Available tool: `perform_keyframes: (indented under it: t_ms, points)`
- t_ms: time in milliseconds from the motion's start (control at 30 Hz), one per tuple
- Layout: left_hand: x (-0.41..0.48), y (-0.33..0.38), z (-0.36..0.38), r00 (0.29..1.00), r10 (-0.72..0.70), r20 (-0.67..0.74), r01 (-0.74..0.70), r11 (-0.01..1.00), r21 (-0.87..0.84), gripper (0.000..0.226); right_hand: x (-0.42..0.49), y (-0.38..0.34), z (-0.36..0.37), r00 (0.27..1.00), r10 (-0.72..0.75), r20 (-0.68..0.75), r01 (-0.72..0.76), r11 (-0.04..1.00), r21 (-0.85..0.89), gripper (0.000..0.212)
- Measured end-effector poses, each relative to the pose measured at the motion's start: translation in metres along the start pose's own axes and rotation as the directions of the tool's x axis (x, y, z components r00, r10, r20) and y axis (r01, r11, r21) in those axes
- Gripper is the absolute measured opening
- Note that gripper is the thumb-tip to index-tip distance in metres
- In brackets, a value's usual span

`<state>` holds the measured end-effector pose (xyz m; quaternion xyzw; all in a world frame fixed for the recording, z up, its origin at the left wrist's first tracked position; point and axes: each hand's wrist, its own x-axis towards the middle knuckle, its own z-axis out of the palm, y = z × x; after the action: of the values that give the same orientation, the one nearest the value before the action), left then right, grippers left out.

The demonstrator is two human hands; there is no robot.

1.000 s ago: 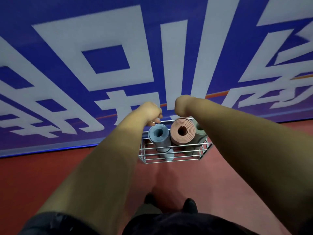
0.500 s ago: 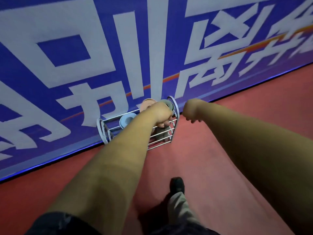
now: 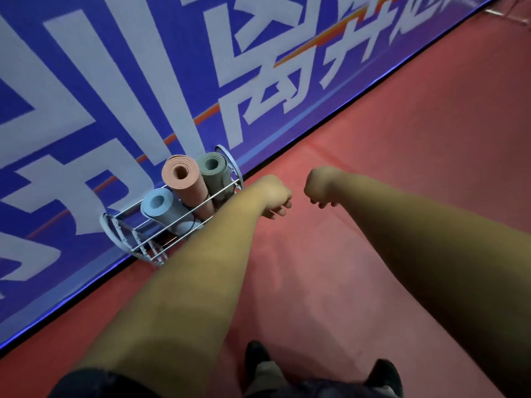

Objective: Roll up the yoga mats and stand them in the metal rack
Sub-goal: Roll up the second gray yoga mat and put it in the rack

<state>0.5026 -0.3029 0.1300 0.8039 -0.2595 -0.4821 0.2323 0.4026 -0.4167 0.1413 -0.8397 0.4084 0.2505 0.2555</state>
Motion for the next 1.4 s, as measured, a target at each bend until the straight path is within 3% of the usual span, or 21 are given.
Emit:
perform_keyframes:
  t_ms: [200, 367, 567, 733, 900, 1200, 1400]
  points:
    - [0.034, 0.049, 0.121, 0.996, -0.071, 0.051, 0.068, 0.996, 0.062, 0.013, -0.015, 0.139, 0.009, 0.998, 0.019, 0.057, -0.019, 1.000, -0.008, 0.034]
    - [0.062, 0.118, 0.273, 0.983, -0.128, 0.134, 0.104, 0.979, 0.175, 0.015, -0.019, 0.325, 0.033, 0.986, 0.110, 0.127, -0.132, 0.975, 0.179, 0.034]
    - [0.078, 0.221, 0.462, 0.943, -0.042, 0.330, -0.080, 0.934, 0.348, 0.021, -0.062, 0.557, 0.059, 0.924, 0.330, 0.195, -0.381, 0.844, 0.378, 0.033]
    - [0.077, 0.278, 0.573, 0.877, 0.004, 0.480, -0.243, 0.865, 0.439, 0.019, -0.094, 0.680, 0.084, 0.849, 0.480, 0.222, -0.521, 0.686, 0.509, 0.031]
    - [0.093, 0.290, 0.635, 0.828, -0.026, 0.560, -0.291, 0.834, 0.469, 0.017, -0.108, 0.725, 0.110, 0.797, 0.526, 0.297, -0.590, 0.571, 0.571, 0.028]
    - [0.138, 0.258, 0.695, 0.770, -0.165, 0.616, -0.249, 0.811, 0.529, 0.014, -0.102, 0.741, 0.154, 0.733, 0.551, 0.399, -0.679, 0.558, 0.477, 0.010]
    - [0.161, 0.230, 0.726, 0.758, -0.233, 0.610, -0.205, 0.802, 0.562, 0.012, -0.078, 0.760, 0.188, 0.718, 0.501, 0.484, -0.689, 0.610, 0.391, 0.033]
